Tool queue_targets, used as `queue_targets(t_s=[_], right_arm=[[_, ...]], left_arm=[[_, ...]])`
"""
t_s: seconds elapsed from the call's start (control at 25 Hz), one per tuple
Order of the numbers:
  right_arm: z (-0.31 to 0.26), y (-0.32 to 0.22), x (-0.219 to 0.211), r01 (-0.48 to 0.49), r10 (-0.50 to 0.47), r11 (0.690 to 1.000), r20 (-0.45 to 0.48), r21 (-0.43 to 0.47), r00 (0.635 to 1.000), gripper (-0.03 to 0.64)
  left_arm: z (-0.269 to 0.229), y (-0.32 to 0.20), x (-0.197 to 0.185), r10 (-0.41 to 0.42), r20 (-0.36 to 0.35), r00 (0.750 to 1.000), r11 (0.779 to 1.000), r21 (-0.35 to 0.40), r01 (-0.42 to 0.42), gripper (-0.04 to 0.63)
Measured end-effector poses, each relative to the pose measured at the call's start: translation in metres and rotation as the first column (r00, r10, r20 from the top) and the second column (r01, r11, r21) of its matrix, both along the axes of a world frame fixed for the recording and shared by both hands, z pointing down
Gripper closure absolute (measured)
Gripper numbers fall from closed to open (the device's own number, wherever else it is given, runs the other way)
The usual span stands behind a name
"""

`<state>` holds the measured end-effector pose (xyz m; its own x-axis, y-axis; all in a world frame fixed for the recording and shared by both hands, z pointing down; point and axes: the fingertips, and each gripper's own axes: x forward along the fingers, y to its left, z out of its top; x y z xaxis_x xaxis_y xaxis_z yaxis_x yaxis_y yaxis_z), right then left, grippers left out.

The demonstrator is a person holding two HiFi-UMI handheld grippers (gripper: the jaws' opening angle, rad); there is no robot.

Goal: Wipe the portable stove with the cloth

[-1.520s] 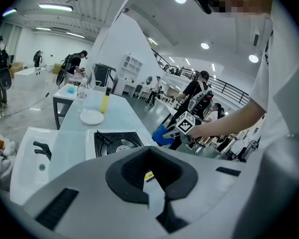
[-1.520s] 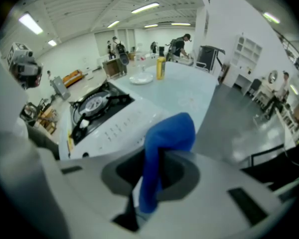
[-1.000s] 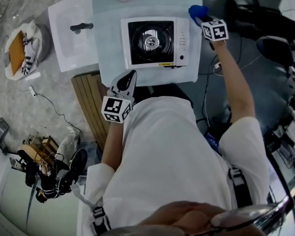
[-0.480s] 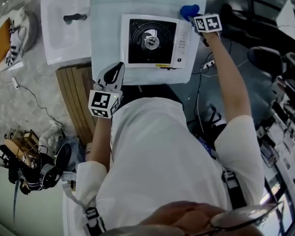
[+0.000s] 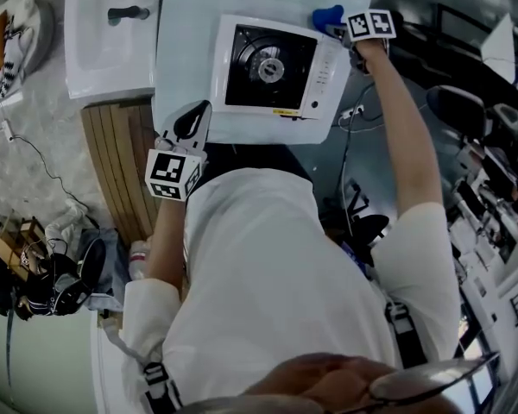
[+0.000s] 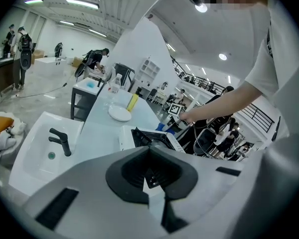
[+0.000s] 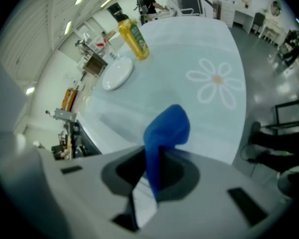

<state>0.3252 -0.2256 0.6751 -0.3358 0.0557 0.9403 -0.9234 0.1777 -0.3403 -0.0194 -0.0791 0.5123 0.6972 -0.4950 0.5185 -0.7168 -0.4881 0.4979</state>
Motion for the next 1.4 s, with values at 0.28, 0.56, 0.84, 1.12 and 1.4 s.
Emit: queue_targets(t_s=[0.28, 0.56, 0.84, 1.12, 1.4], right_arm=[[0.000, 0.004, -0.023, -0.068, 0.076, 0.990, 0.062, -0.127, 0.995, 0.543], [0.000, -0.001, -0.044, -0.051, 0.062, 0.986, 0.065, -0.157, 0.996, 0.543], [-0.003, -0.007, -0.082, -0.017, 0.033, 0.987, 0.093, -0.162, 0.995, 0.543], [-0.005, -0.015, -0.123, -0.009, 0.026, 0.990, 0.119, -0.143, 0.993, 0.543], [-0.004, -0.021, -0.157, 0.038, -0.020, 0.989, 0.124, -0.142, 0.992, 0.543]], left_arm=[[0.008, -0.001, -0.012, -0.024, -0.009, 1.000, 1.000, -0.010, 0.024, 0.563], [0.009, -0.003, -0.020, -0.048, -0.019, 0.999, 0.999, -0.007, 0.048, 0.563], [0.010, -0.005, -0.025, -0.063, -0.026, 0.998, 0.998, -0.003, 0.063, 0.563], [0.008, -0.005, -0.032, -0.084, -0.032, 0.996, 0.996, 0.002, 0.085, 0.563], [0.012, -0.004, -0.047, -0.109, -0.035, 0.993, 0.994, -0.001, 0.109, 0.563]])
